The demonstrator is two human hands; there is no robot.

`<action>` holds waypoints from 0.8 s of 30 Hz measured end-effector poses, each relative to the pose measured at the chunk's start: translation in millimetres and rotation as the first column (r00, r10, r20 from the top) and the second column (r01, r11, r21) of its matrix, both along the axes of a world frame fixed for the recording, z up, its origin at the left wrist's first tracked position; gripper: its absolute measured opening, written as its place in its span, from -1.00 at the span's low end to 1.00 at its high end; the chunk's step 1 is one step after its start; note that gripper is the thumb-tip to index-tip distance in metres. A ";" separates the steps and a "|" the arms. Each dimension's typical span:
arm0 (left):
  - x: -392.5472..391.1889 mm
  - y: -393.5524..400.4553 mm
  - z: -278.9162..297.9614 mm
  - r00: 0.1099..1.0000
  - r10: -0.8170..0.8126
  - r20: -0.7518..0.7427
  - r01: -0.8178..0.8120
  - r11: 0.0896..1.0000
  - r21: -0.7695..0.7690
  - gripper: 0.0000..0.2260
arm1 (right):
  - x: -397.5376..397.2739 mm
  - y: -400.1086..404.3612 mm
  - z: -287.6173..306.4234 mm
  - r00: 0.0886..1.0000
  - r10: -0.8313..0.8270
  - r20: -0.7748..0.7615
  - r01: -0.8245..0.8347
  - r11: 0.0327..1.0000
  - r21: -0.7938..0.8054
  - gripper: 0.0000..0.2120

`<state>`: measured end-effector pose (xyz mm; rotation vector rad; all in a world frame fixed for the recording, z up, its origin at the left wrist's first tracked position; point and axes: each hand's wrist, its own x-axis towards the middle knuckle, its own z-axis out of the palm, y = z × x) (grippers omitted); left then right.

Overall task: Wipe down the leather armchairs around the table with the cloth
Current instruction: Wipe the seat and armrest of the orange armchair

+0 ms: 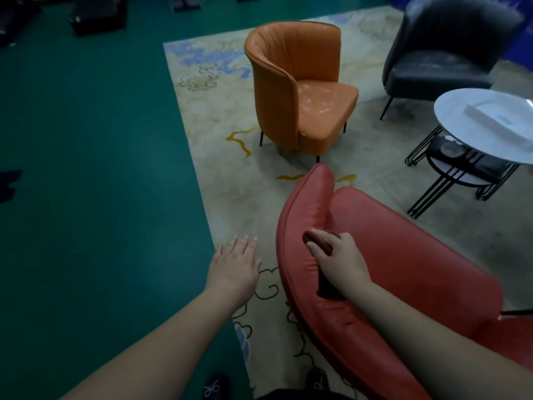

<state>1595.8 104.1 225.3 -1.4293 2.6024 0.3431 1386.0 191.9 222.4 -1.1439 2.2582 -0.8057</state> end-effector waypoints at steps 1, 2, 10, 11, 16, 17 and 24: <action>13.5 -5.3 1.4 1.000 0.000 0.007 0.000 1.000 0.006 -0.51 | 13.5 -6.6 1.0 1.000 0.001 -0.009 -0.001 1.000 0.003 -0.64; 28.2 -11.1 3.0 1.000 -0.001 0.015 0.001 1.000 0.011 -0.51 | 28.2 -13.7 2.4 1.000 0.006 -0.023 -0.006 1.000 0.003 -0.64; 154.7 -59.8 11.4 1.000 0.015 0.028 -0.014 1.000 -0.006 -0.51 | 146.6 -83.4 3.9 0.991 0.064 -0.118 -0.056 0.996 0.075 -0.59; 168.7 -66.7 12.1 0.999 0.013 0.032 -0.013 1.000 -0.011 -0.51 | 159.2 -90.9 2.9 0.991 0.071 -0.110 -0.062 0.995 0.081 -0.59; 219.3 -101.3 12.8 0.999 0.038 0.029 -0.037 0.999 -0.021 -0.51 | 209.2 -123.8 7.0 0.995 0.071 -0.068 -0.066 0.995 0.076 -0.59; 224.7 -107.3 12.7 0.999 0.045 0.027 -0.045 0.999 -0.015 -0.51 | 215.9 -130.3 10.5 0.995 0.078 -0.069 -0.073 0.995 0.074 -0.59; 216.3 -156.8 7.2 0.997 0.071 -0.021 -0.071 0.997 0.038 -0.52 | 219.6 -181.6 22.6 0.988 0.095 -0.118 -0.084 0.992 0.093 -0.59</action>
